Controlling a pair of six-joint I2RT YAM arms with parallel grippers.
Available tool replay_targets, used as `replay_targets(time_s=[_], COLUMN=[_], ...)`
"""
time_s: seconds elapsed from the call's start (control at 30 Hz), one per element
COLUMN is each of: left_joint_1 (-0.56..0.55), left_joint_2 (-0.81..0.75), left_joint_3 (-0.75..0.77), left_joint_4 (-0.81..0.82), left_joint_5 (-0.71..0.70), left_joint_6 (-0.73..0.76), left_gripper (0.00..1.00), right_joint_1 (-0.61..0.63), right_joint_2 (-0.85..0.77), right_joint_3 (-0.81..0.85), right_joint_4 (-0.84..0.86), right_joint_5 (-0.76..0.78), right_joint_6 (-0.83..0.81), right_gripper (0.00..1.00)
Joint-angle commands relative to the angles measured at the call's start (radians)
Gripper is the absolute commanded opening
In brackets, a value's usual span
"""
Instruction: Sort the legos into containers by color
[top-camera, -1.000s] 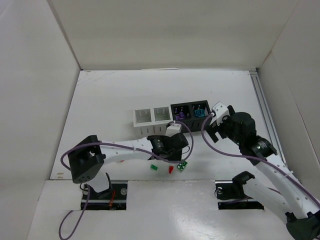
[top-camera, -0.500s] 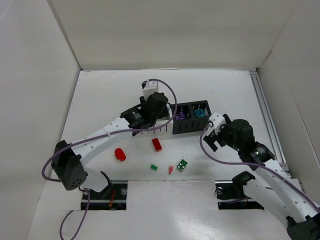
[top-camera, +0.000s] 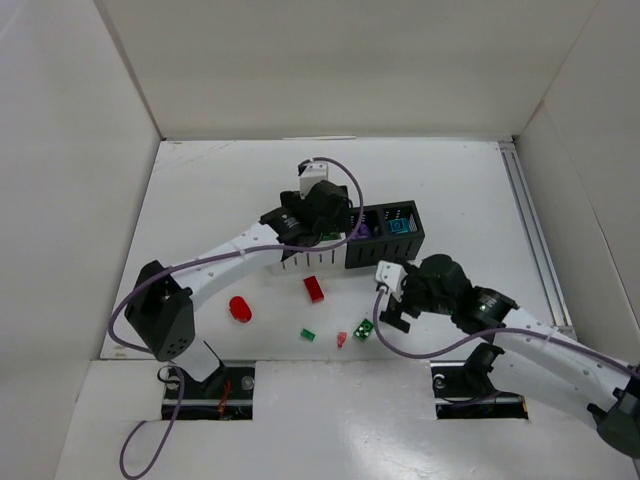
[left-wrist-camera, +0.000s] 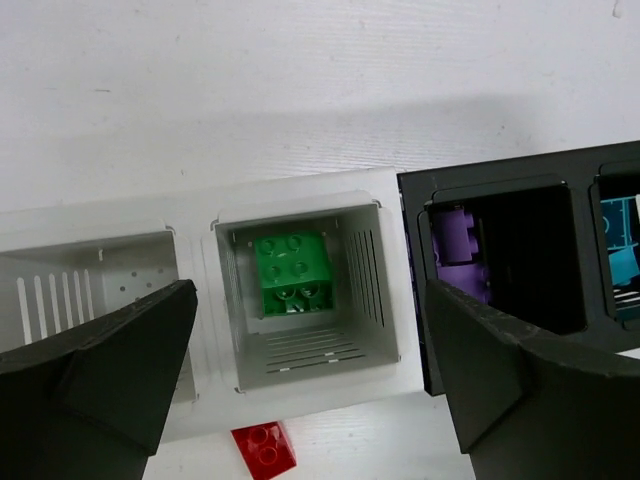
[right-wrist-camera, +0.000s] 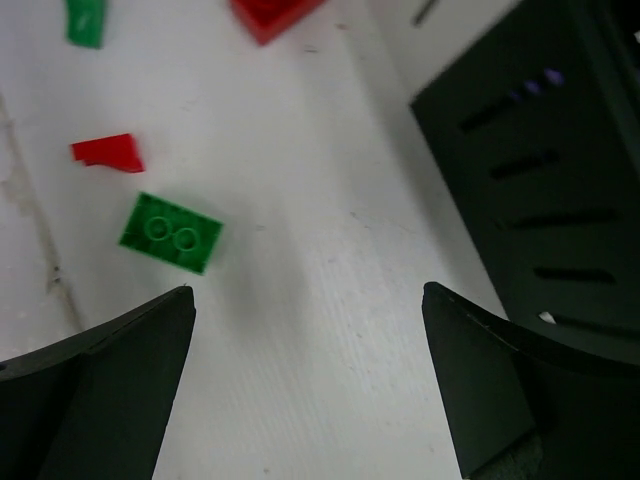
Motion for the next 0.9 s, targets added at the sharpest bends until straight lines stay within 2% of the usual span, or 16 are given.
replay_targets(time_s=[0.0,0.2,0.4,0.53,0.8,0.87], left_joint_1=[0.004,-0.035,-0.056,-0.056,-0.056,-0.056], left_joint_2=[-0.093,-0.296,-0.471,-0.532,-0.578,-0.578], left_joint_3=[0.012,-0.124,-0.314,-0.382,-0.419,-0.419], left_joint_4=[-0.010,-0.010,-0.042,-0.073,-0.084,-0.093], left_joint_5=[-0.021,0.022,0.073,0.073,0.064,0.055], left_joint_6=[-0.009,-0.019,-0.088,-0.154,-0.184,-0.184], left_gripper=[1.00,1.00,1.00,1.00,1.00,1.00], right_joint_1=[0.104,0.179,0.268,0.268,0.268,0.268], right_joint_2=[0.059,0.242,0.388,0.469,0.563,0.563], right_joint_3=[-0.006,-0.006,0.005,0.031,0.060,0.060], right_joint_4=[0.098,0.142,0.165,0.181,0.230,0.230], right_joint_5=[-0.044,-0.153,-0.037,0.037,0.070,0.070], right_joint_6=[-0.035,-0.067,-0.067,-0.043,-0.003,-0.003], right_gripper=[1.00,1.00,1.00,1.00,1.00,0.93])
